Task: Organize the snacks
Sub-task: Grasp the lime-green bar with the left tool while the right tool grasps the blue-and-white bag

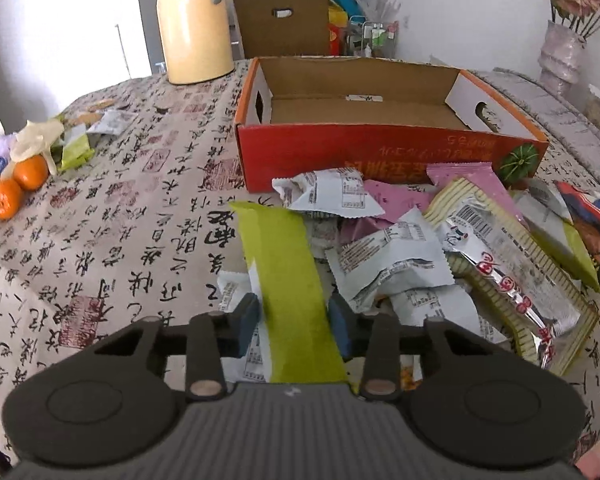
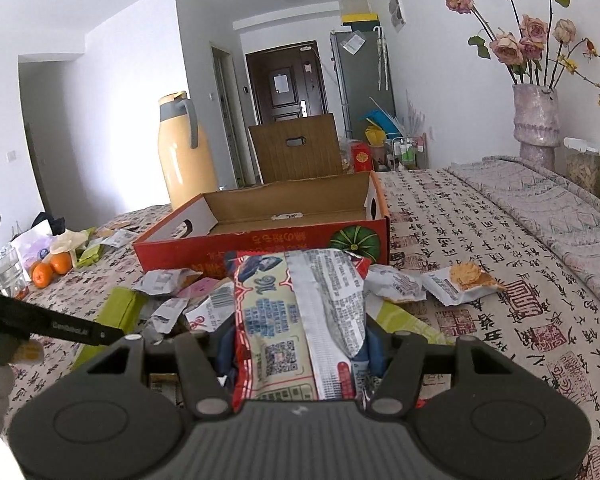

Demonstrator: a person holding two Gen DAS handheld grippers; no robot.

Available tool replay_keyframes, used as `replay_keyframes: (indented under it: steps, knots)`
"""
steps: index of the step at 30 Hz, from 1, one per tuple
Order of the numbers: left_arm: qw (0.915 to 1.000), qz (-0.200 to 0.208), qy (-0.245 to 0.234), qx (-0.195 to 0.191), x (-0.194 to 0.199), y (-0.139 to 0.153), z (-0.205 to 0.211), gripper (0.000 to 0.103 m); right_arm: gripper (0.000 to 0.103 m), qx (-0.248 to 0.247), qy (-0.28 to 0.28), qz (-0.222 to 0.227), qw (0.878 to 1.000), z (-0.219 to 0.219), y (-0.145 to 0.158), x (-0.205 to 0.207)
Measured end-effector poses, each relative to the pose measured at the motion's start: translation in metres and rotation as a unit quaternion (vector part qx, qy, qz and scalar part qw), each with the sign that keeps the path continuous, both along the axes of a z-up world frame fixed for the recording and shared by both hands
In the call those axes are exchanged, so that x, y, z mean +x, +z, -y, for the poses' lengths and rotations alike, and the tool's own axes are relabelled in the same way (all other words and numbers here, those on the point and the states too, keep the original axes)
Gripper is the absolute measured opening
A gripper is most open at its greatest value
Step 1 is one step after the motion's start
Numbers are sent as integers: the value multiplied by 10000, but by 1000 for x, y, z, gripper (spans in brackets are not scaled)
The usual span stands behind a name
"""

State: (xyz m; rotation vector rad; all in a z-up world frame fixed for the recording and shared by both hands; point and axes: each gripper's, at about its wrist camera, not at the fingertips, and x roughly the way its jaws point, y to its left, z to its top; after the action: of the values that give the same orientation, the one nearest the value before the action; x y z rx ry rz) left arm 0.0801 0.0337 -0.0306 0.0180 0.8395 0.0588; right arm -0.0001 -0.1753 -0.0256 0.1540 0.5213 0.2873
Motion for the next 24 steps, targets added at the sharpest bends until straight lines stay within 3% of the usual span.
replay_keyframes:
  steps: [4,5,6,12,16,18,20,24]
  knots:
    - [9998,179,-81,85,-10,9,-1,28,60,22,-3,-1,10000,1,-1,0]
    - [9997,227,-104,80,-13,11,-1,23,60,29,-2,0,10000,1,-1,0]
    - [9995,257,-156,67,-15,13,-2,3,60,35,-1,5,10000,1,-1,0]
    - [9996,266,-132,39,-16,14,-2,3,60,59,7,6,10000,2,-2,-1]
    - [9998,185,-81,-15,-14,9,-6,14,60,81,18,-4,10000,3,-3,-2]
    - [9997,199,-105,-57,-13,8,-8,37,60,86,6,-18,10000,4,-3,-1]
    - [9996,260,-92,47,-13,8,-6,53,60,84,-2,-40,10000,4,-5,1]
    - [9995,255,-92,179,-8,3,-4,57,60,80,-35,-96,9999,4,-8,4]
